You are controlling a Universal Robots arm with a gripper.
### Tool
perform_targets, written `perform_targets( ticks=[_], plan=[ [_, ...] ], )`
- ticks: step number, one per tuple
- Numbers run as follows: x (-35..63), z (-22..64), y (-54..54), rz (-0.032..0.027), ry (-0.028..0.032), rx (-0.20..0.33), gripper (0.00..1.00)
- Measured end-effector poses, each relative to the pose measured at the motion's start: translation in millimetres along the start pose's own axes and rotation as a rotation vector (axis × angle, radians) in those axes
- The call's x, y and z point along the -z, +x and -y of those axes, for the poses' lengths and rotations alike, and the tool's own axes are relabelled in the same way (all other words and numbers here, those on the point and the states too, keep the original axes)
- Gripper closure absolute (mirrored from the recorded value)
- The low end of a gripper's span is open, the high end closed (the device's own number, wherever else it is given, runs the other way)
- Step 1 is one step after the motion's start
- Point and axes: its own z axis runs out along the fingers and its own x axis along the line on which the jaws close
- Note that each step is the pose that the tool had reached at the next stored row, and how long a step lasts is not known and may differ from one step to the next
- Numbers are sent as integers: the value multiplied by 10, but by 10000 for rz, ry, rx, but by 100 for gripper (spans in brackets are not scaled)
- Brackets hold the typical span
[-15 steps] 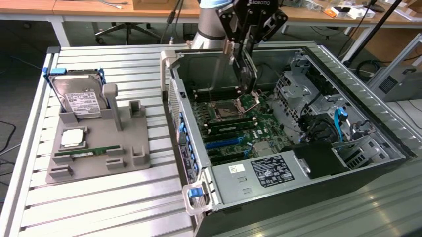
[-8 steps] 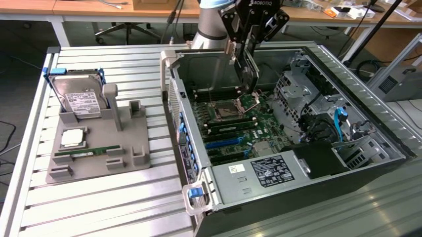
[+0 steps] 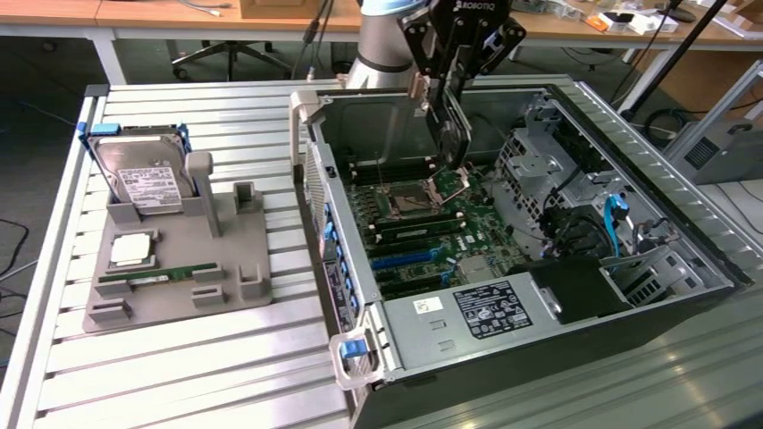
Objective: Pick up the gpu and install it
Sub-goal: 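Pick up the gpu and move the gpu toward the slot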
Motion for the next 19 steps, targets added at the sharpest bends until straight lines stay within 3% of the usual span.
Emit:
perform_targets(
  ticks=[19],
  plan=[
    [-37, 8, -108, 5, 86, 2, 73]
  ],
)
